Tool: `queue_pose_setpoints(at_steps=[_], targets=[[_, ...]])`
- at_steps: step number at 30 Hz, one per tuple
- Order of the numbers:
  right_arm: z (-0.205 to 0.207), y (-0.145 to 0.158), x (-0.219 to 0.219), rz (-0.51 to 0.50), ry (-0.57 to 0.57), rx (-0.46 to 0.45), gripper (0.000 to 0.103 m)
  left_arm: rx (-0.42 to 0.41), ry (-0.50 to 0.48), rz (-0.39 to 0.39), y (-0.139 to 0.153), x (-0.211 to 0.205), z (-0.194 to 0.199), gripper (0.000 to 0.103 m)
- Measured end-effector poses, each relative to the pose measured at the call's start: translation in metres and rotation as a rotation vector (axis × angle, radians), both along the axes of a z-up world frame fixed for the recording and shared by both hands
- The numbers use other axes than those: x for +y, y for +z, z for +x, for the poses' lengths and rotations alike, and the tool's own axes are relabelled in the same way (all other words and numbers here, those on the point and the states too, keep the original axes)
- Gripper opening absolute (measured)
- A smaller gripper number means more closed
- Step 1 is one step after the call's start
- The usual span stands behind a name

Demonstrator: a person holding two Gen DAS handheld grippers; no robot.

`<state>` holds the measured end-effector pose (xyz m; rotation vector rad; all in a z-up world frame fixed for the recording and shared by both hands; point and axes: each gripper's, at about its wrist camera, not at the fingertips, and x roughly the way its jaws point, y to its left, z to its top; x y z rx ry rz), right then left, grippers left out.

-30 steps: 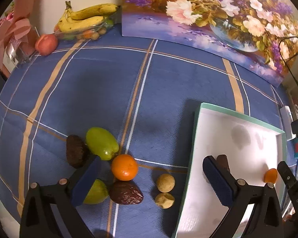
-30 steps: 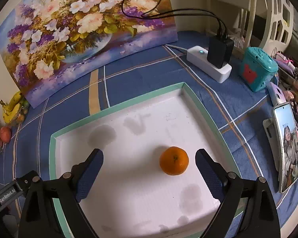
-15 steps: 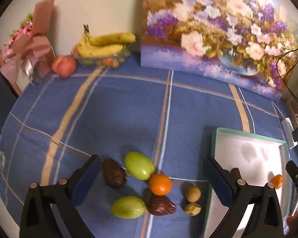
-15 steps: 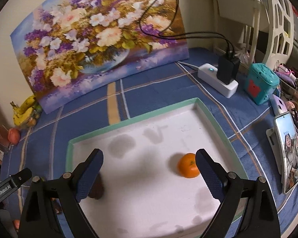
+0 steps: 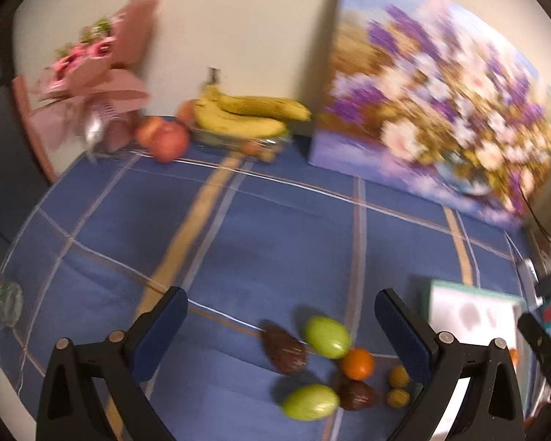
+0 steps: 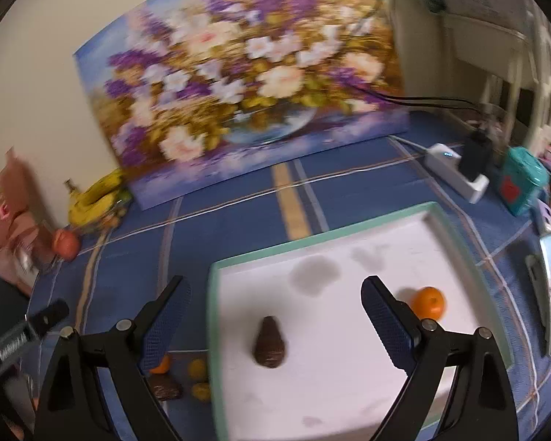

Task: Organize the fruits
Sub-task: 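Withdraw both open grippers from the tray back toward the fruit cluster, then grasp a second brown date with the left gripper while the right gripper grasps a small tan fruit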

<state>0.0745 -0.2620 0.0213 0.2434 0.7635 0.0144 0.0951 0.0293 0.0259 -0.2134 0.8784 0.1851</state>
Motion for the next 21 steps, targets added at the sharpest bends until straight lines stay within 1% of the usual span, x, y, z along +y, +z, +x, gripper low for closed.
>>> queue_pose_setpoints(at_steps=[3, 7, 11, 15, 19, 21], targets=[[0.002, 0.000, 0.019, -0.014, 0.048, -0.002, 0.094, -0.011, 0.026, -0.004, 0.004, 0.019, -0.003, 0.103], [0.004, 0.002, 0.044, -0.017, 0.126, -0.024, 0.094, -0.018, 0.051, -0.035, 0.010, 0.040, -0.006, 0.103], [0.003, 0.006, 0.063, -0.008, 0.184, -0.045, 0.094, -0.008, 0.075, -0.041, 0.011, 0.052, -0.006, 0.103], [0.002, 0.011, 0.072, -0.013, 0.203, -0.053, 0.094, -0.003, 0.063, -0.064, 0.008, 0.052, -0.004, 0.103], [0.002, 0.013, 0.071, 0.033, 0.218, -0.034, 0.094, 0.034, 0.036, -0.052, 0.000, 0.043, 0.001, 0.102], [0.004, 0.010, 0.069, 0.066, 0.219, -0.008, 0.094, 0.053, 0.018, -0.067, -0.004, 0.038, 0.004, 0.102]])
